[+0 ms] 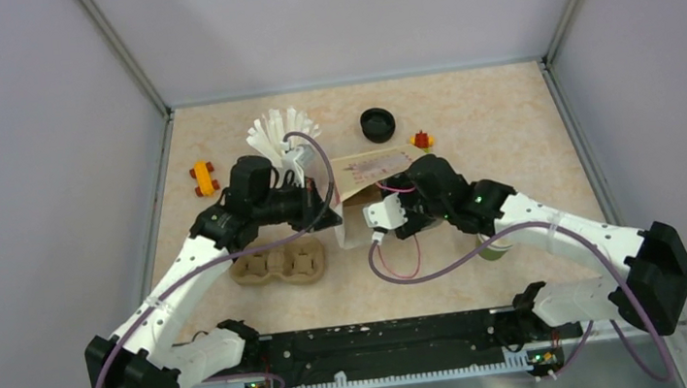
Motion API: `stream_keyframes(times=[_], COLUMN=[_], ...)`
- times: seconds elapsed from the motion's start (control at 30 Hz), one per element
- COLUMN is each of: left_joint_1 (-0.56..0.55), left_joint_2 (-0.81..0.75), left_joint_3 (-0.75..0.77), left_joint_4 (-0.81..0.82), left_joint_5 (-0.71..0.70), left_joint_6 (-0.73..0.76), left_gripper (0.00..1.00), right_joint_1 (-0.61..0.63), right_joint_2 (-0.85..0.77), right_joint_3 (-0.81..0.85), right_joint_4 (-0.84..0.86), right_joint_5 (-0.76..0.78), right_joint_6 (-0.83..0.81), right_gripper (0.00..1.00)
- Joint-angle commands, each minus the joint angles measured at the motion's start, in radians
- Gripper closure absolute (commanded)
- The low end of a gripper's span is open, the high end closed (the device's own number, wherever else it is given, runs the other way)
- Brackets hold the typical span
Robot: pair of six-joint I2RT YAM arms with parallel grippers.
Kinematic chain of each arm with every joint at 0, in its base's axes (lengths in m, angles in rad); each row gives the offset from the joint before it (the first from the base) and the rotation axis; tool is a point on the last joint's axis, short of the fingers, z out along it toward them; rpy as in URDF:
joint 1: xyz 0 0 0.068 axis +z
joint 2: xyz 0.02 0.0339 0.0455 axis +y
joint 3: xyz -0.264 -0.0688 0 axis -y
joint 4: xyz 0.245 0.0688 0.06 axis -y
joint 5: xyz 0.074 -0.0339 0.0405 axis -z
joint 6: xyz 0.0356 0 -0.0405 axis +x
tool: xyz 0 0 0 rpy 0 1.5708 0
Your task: Pack the takeout coffee
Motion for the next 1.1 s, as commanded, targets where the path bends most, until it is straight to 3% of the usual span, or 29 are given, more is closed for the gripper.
stream_keyframes(times=[0.0,0.47,0.87,1.07], left_joint_1=[0.002,0.003,0.000,-0.002], left_joint_2=[-0.035,-0.032,-0.012,-0.005], left_joint_3=[-0.011,-0.002,0.009,0.024], left_joint_4=[0.026,0.034,0.048,0.037], left_joint_5=[0.014,0.034,0.048,0.053], left_joint_6=[0.023,0.015,0.004,0.000], left_gripper=[1.00,1.00,1.00,1.00], right_joint_1=[-0.019,-0.027,-0.005,-0.017], right_joint_2=[0.002,0.002,0.059,0.034], right_joint_3=[0.032,0.004,0.111,0.047], right_joint_4=[0.053,0.093,0.029,0.062], right_joint_5=[0.004,-0.036,-0.067,-0.071], right_joint_6=[-0.016,-0.058,-0.127,-0.140], right_gripper=[0.37,0.37,0.37,0.37])
